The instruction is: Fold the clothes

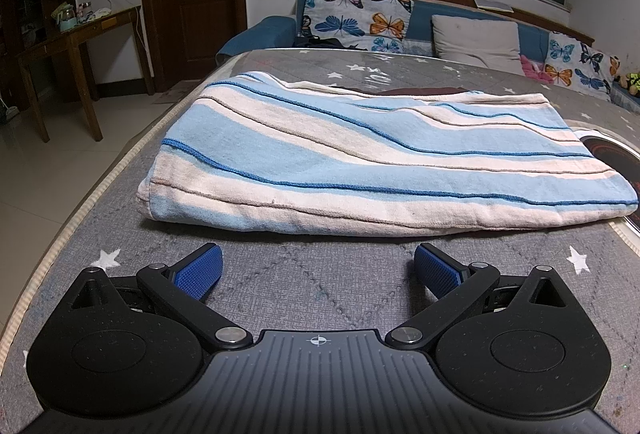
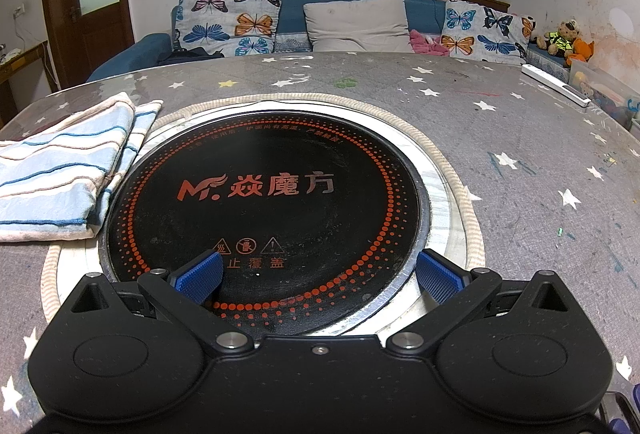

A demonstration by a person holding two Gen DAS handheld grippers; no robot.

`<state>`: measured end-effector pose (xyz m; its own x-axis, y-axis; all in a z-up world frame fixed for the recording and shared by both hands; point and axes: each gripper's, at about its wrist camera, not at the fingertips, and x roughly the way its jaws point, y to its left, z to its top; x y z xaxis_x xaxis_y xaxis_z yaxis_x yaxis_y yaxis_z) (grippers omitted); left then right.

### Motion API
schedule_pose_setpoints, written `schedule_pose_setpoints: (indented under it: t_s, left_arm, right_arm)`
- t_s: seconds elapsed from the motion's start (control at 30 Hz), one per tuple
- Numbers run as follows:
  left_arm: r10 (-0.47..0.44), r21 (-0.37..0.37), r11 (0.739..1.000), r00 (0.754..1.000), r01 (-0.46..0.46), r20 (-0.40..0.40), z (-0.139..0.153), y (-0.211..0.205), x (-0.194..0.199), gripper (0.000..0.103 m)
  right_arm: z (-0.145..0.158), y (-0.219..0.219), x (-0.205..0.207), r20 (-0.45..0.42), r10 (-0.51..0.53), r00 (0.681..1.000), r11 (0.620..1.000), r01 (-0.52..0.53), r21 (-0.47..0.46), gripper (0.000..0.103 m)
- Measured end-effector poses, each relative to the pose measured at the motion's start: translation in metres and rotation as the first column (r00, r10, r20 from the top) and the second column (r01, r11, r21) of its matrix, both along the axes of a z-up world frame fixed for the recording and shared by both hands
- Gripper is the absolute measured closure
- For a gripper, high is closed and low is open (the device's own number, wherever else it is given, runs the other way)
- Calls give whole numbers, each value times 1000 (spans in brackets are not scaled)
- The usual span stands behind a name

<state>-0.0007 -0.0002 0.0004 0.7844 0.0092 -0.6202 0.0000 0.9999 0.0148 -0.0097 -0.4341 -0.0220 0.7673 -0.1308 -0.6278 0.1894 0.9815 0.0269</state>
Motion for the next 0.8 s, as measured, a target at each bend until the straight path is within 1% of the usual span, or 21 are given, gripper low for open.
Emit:
schedule_pose_setpoints:
  t_s: [0.8]
  left_arm:
    - [0,1,1000,1000,0,0,-1,1,0,0]
  right_arm:
    - [0,0,0,0,0,1000,1000,0,0,0]
